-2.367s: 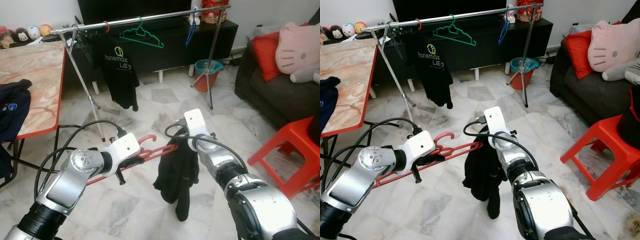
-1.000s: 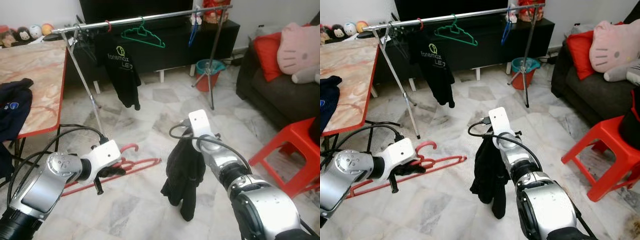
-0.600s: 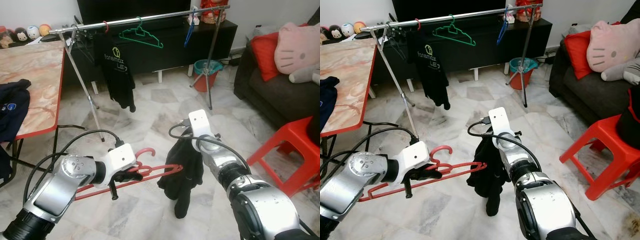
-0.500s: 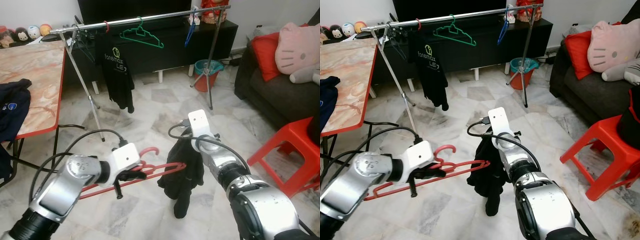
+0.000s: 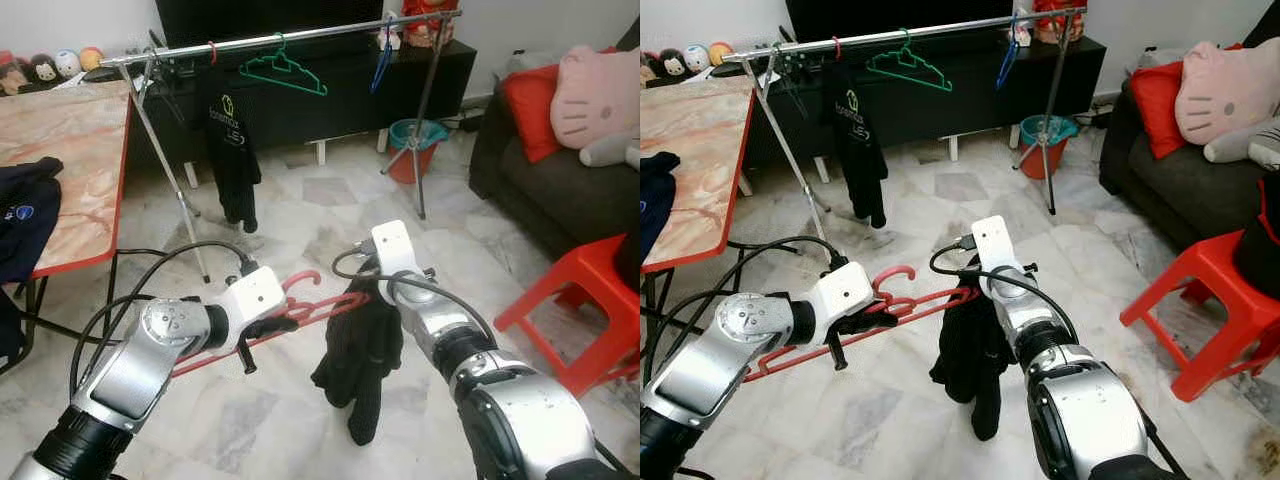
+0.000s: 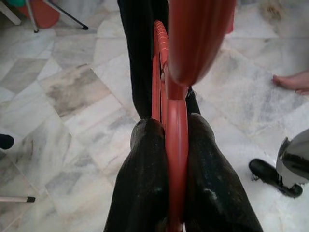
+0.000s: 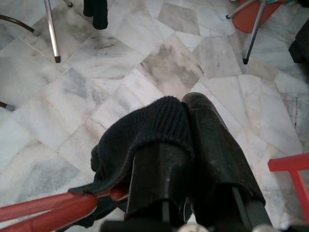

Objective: Hang hanger

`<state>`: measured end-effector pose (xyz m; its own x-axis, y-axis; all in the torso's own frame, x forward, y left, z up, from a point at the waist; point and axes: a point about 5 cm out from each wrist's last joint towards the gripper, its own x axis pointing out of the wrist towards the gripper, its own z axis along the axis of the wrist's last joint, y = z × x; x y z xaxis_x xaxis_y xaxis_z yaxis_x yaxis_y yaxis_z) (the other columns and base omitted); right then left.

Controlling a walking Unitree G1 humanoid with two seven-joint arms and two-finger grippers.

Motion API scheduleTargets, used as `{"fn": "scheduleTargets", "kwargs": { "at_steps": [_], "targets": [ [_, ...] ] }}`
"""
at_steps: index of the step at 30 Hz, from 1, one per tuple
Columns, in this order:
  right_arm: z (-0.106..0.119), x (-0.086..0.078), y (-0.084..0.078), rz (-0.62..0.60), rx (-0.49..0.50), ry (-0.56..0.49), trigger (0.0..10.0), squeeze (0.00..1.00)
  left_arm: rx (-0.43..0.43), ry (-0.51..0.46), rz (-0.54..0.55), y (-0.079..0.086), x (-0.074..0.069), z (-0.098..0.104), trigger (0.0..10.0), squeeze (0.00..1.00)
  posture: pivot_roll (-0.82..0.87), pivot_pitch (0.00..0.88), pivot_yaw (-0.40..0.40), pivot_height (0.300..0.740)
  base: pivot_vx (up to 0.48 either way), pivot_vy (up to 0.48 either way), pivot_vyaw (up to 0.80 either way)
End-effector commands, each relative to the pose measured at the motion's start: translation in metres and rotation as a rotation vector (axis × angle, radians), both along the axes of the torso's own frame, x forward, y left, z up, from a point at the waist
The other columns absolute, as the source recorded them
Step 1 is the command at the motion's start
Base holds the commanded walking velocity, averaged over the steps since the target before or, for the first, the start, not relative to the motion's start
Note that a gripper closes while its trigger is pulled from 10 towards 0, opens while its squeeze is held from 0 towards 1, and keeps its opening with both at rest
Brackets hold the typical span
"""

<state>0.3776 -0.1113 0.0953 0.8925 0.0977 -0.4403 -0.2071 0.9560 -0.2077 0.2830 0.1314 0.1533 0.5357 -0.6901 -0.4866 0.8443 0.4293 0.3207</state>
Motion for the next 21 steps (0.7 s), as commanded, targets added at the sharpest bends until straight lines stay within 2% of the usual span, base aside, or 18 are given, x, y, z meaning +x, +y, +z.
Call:
{"fn": "scheduleTargets", "kwargs": {
  "at_steps": [1,21],
  "targets": [
    [0.0004,-0.0002,0.0031,0.015,0.0,-0.008,10.0,0.0,-0.015,-0.033,0.004,0.0034,0.0033,0.0101,10.0,0.0,0.11,0.0,-0.018,0.74,0.0,0.0,0.0],
    [-0.0041,-0.0028,0.0038,0.014,0.002,0.003,10.0,0.0,-0.032,-0.024,0.022,0.0083,0.0013,0.0102,10.0,0.0,0.11,0.0,-0.018,0.74,0.0,0.0,0.0]
  ]
}}
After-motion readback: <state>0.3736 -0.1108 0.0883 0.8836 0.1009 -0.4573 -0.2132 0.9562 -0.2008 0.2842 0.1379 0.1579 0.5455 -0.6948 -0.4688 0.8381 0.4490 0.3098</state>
